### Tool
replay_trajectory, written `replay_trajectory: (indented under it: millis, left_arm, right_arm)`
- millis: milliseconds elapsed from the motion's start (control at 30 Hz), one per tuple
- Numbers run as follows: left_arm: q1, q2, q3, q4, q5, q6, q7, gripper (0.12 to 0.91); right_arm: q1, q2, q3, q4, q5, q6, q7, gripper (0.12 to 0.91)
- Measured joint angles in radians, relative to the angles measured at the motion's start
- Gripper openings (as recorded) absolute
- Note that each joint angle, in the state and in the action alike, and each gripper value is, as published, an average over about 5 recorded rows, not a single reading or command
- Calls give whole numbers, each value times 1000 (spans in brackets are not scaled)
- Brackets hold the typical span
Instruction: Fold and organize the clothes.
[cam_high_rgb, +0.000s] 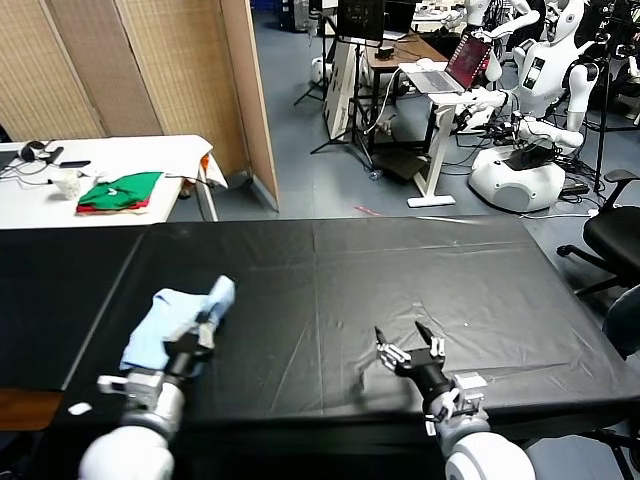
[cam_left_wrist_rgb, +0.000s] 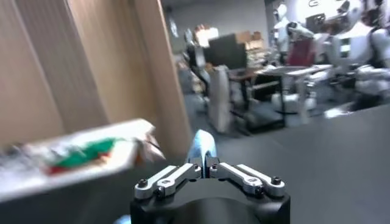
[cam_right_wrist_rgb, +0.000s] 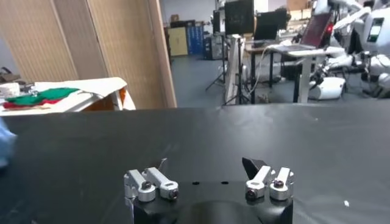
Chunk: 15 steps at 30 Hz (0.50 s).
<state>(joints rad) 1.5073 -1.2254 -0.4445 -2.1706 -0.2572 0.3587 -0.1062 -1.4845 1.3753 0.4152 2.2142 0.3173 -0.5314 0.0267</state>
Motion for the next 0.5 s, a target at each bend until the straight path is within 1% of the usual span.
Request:
replay_trajectory:
  millis: [67,133,200,267,333,367,467,500]
  left_arm:
    - [-2,-15,38,18,3,-18,25,168]
    - [-1,-21,66,26,5,-44,58,228]
    - [0,-22,81,27,6,-74,88,326]
    - [1,-20,86,23,7,-105,112,450]
    - [0,-14,85,16,11,-129,123,564]
    - [-2,-11,82,12,12,-138,124,639]
    - [-5,0,64,2,13,-151,113,807]
    - [-5,4,56,0,13,-152,107,846]
  right_arm:
    - [12,-9,-9,-9,57,-33,9,907]
    - [26,-18,-20,-19,121,-61,21,907]
    - [41,-27,-33,-30,187,-86,29,907]
    - [58,-32,-52,-45,253,-111,35,907]
    - [79,-33,-78,-65,311,-134,41,907]
    - [92,-31,-93,-77,335,-142,44,907]
    - [138,-20,-145,-120,377,-154,50,907]
    - [154,-15,-164,-136,383,-155,51,907]
